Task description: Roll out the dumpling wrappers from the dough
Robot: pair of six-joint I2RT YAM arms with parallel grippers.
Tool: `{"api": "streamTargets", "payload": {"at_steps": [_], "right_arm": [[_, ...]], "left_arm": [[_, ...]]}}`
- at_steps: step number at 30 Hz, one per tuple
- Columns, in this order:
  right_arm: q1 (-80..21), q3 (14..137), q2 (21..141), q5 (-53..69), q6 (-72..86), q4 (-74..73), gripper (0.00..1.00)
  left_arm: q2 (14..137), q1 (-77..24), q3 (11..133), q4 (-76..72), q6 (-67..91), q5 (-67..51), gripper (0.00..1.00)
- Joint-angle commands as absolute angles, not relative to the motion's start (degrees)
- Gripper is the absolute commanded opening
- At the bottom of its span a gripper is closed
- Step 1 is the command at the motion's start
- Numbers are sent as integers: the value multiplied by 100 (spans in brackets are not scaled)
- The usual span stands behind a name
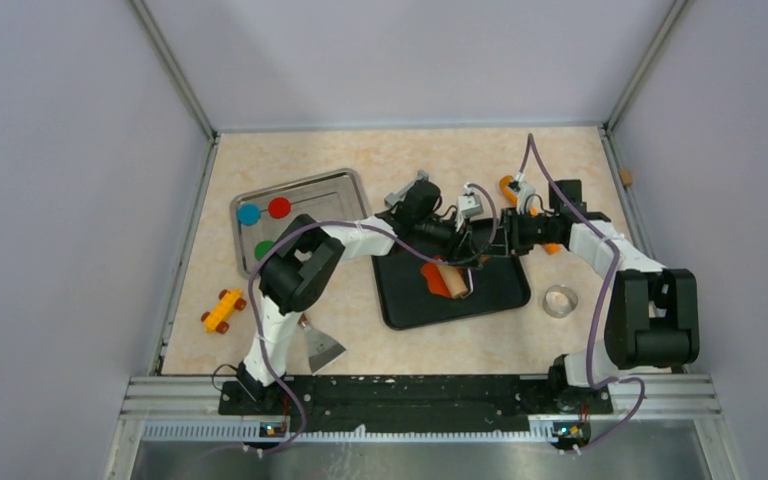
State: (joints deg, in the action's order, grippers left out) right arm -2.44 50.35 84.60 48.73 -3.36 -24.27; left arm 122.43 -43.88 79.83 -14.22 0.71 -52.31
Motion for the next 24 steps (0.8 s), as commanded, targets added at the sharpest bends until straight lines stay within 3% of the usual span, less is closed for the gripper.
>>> {"api": "streamTargets", "payload": {"at_steps": [1,14,24], "right_arm": [[-355,5100,8477,4277,-1189,-2986,0],[-158,5362,8599,4240,-1149,-3344,0],[-445,5202,8795,4253,-621,-2849,0]], "left_arm": [[12937,-4553,8117,-1631,-18,-3878,0],[13112,-4651,8803,-1637,570,-3867,0],[12522,-4609,8059,-1301,207,-3938,0]]}}
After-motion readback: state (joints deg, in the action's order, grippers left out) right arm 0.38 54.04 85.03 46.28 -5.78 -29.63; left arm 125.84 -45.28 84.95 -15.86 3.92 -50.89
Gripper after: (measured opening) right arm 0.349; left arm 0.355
